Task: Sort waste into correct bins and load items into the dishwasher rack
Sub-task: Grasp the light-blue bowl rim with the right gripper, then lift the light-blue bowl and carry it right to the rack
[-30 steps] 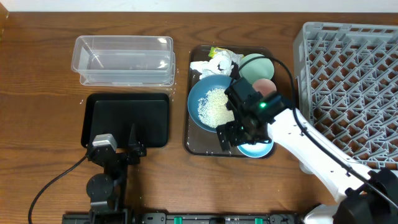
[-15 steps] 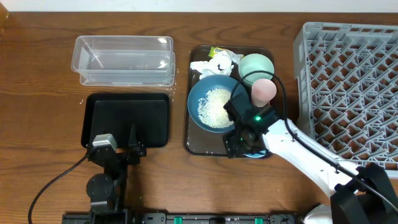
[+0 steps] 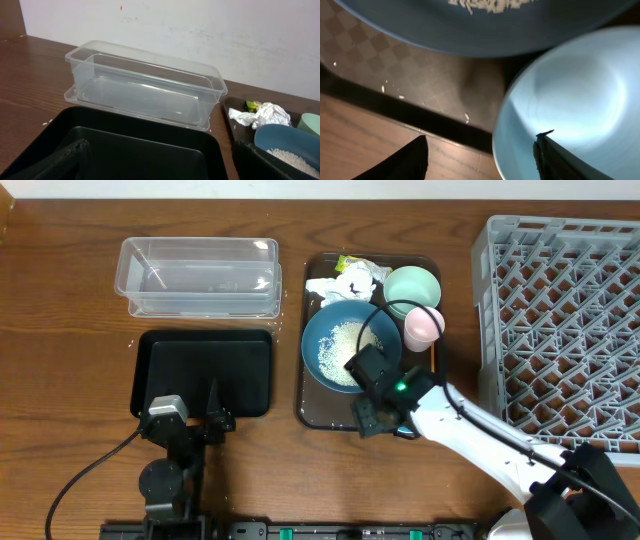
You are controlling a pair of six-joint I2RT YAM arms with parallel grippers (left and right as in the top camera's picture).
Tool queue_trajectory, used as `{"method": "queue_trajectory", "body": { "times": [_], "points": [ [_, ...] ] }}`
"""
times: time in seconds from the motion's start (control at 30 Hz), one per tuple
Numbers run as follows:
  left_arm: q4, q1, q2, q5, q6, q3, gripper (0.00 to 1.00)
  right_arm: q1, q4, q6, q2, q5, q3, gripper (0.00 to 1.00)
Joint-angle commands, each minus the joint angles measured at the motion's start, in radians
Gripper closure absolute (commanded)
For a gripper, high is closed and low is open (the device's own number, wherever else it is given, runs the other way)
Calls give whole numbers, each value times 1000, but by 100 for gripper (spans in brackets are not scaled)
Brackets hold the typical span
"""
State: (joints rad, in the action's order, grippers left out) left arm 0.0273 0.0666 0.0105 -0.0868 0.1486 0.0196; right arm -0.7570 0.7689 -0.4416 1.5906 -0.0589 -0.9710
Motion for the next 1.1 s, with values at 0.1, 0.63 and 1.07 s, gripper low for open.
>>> {"method": "queue_trajectory", "body": {
  "times": [0.1, 0.63, 1.07],
  "points": [
    [36, 2, -6, -14, -18, -16, 8, -30, -18, -14, 64, -135, 6, 37],
    [36, 2, -6, -14, -18, -16, 8, -29, 43, -14, 124, -94, -65, 66],
    [36, 2, -6, -14, -18, -16, 8, -29, 74, -14, 124, -93, -92, 99]
  ]
}}
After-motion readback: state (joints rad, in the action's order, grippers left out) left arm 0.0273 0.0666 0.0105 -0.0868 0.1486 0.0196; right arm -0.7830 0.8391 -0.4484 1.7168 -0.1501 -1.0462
